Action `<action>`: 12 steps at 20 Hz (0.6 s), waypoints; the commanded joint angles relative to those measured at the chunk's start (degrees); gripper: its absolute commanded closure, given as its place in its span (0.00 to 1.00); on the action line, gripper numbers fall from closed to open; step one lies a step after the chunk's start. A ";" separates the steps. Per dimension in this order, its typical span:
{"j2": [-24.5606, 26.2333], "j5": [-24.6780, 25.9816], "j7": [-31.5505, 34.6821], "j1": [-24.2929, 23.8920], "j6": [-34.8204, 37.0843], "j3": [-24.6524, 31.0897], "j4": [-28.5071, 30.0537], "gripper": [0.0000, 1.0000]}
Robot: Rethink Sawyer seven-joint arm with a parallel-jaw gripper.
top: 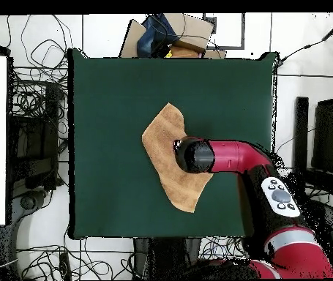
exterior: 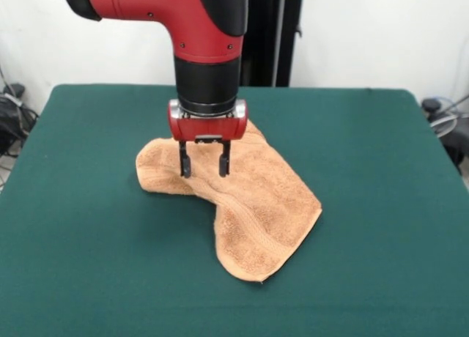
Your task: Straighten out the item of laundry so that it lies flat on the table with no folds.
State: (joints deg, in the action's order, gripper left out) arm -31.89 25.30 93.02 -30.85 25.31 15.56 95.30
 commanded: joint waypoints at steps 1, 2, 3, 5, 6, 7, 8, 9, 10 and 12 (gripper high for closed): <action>1.29 3.90 -4.74 -0.45 1.53 4.18 -0.38 0.00; 1.26 3.79 -4.71 -0.36 1.83 4.15 -0.53 0.00; 1.52 3.66 -4.73 -0.27 2.13 4.18 -0.98 0.00; 2.03 3.72 -4.53 0.08 2.14 3.99 -1.58 0.00; 2.46 3.68 -4.41 0.33 2.26 3.91 -2.09 0.00; 2.89 3.64 -4.28 0.57 2.38 3.83 -2.60 0.00; 3.36 3.73 -4.21 0.94 2.47 3.69 -3.16 0.00; 3.79 3.79 -3.87 1.31 2.42 3.44 -3.50 0.00; 4.10 3.87 -3.55 1.62 2.09 3.31 -3.67 0.00; 4.08 4.22 -2.98 2.31 0.90 3.22 -3.84 0.00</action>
State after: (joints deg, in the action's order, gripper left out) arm -30.73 25.30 93.02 -30.73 25.31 15.56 93.98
